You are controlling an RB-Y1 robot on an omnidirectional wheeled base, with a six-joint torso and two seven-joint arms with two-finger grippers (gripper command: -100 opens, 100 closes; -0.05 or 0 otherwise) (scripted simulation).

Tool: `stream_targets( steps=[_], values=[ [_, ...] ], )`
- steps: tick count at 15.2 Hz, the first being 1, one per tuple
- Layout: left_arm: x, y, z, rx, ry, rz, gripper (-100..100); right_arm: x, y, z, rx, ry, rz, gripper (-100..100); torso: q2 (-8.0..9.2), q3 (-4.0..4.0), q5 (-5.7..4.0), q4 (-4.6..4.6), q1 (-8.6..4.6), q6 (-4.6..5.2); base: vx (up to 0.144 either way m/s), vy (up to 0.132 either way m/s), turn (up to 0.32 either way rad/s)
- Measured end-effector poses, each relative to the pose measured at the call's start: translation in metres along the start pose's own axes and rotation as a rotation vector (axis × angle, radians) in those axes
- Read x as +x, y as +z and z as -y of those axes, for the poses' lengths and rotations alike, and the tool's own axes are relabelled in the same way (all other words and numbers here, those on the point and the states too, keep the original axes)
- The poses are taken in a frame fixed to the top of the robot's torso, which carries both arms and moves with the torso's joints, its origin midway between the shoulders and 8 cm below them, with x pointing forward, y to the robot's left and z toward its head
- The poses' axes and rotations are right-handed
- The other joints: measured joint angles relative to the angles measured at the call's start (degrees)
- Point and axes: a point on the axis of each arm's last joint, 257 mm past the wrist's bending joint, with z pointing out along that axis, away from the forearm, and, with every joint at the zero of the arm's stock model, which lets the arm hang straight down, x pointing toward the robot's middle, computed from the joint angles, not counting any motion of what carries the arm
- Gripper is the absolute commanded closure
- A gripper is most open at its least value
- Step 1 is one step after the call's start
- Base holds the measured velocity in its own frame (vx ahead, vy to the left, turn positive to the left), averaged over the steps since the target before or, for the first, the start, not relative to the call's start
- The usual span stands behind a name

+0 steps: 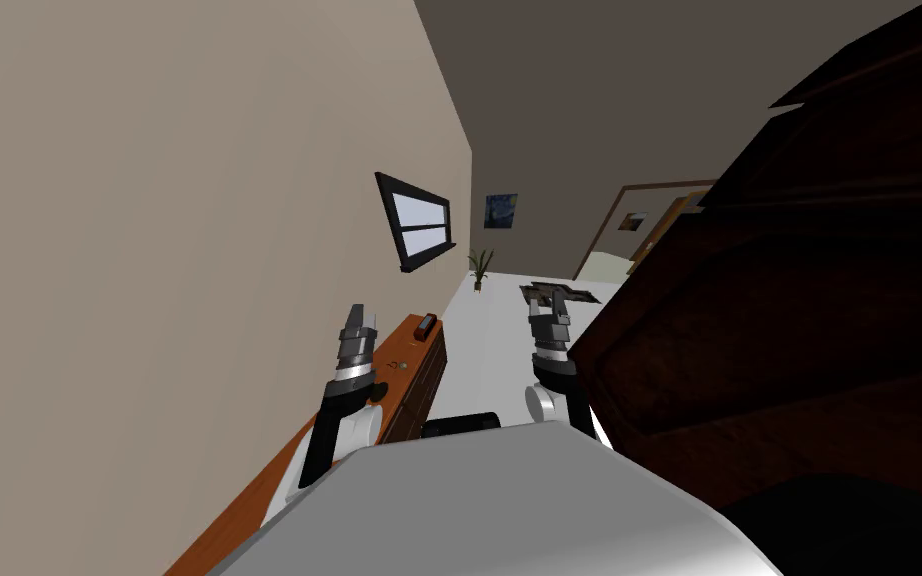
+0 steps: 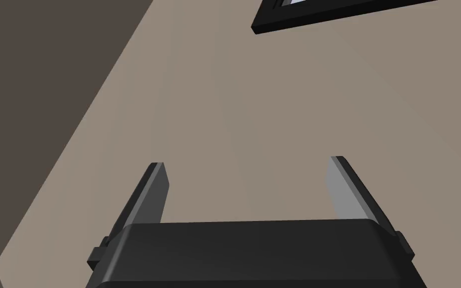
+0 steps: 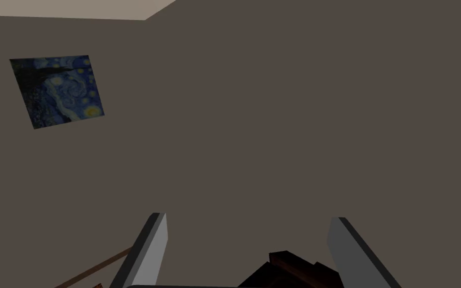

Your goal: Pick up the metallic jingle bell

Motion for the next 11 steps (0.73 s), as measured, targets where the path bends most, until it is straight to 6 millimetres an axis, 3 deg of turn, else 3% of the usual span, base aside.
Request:
stream_targets(
  steps=[4, 11],
  values=[
    [0.005, -0.004, -0.017, -0.029, 0.04, -0.061, -100, 0.0, 0.0, 0.0, 0.0, 0.0, 0.0, 0, -0.06, -0.03, -0.06, -0.01, -0.31, 0.0, 0.02, -0.082, 0.02],
    [0.006, -0.016, -0.071, -0.136, 0.114, -0.139, -100, 0.0, 0.0, 0.0, 0.0, 0.0, 0.0, 0, -0.3, -0.17, -0.05, -0.07, -0.22, 0.0, 0.063, -0.062, 0.031]
  ],
)
